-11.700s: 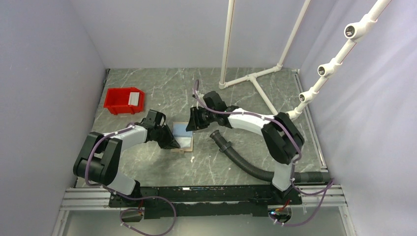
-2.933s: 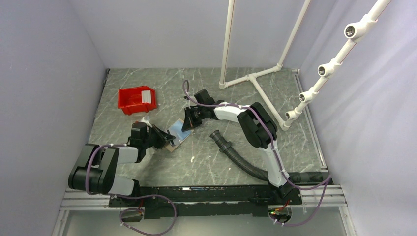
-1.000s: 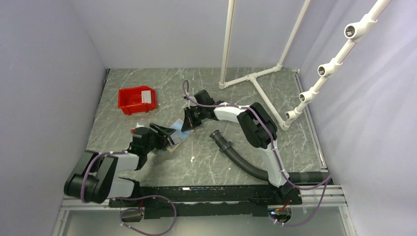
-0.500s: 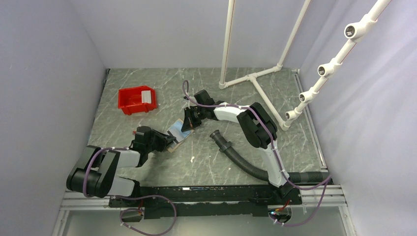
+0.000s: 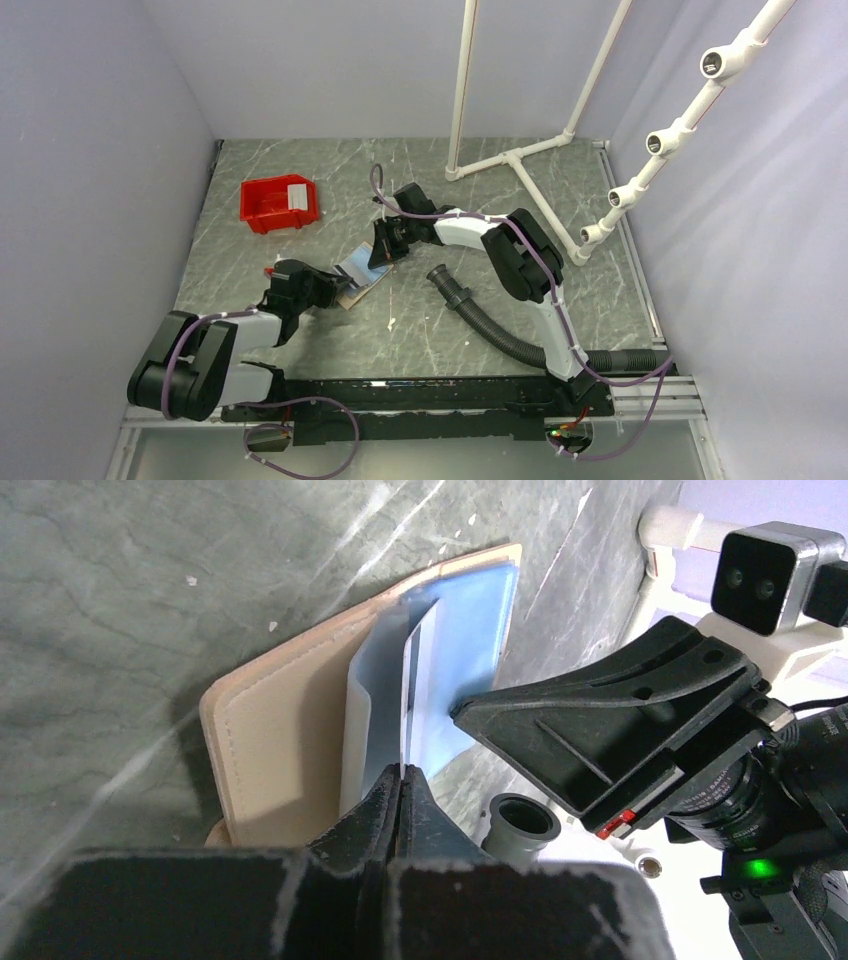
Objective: Put the credit cards into the card holder
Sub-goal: Insert the credit card into the card holder.
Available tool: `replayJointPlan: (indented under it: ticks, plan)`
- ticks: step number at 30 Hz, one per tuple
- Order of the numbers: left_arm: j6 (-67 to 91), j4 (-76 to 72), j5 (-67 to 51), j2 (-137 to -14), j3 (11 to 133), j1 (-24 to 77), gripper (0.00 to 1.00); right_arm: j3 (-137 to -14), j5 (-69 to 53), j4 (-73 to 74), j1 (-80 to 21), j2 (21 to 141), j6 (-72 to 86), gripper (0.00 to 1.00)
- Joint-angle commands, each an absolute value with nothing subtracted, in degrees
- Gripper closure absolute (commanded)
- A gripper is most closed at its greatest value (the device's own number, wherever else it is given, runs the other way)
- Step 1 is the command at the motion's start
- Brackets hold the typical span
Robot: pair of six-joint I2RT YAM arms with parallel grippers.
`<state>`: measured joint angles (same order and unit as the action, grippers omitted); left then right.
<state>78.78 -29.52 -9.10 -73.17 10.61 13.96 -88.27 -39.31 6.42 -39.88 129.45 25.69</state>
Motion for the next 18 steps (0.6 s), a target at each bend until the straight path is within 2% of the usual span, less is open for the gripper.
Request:
replayJointPlan:
  ticks: [1, 6, 7, 10, 18]
  plan:
    - [79.0, -31.9, -7.7, -76.0, 10.1, 14.1, 1.00, -88.6, -39.8, 5.3, -40.3, 130.1, 25.2, 1.00]
    - [78.9, -36.5, -8.3, -79.0, 10.1, 14.1, 1.00, -90.6, -40.1, 10.3, -40.0, 127.7, 26.1, 1.00]
    - [78.7, -37.0, -8.5, -79.4, 10.3, 14.1, 1.00, -90.8, -38.3, 12.0, -39.9, 126.2, 25.8, 0.97]
    - [78.2, -37.6, -9.0, -80.4, 10.5, 14.1, 1.00, -91.4, -34.2, 15.8, -39.2, 123.2, 24.0, 0.81]
    - [77.4, -43.4, -14.6, -87.1, 11.0, 14.1, 1.00, -92.6, -36.2, 16.0, -36.4, 125.4, 22.2, 0.71]
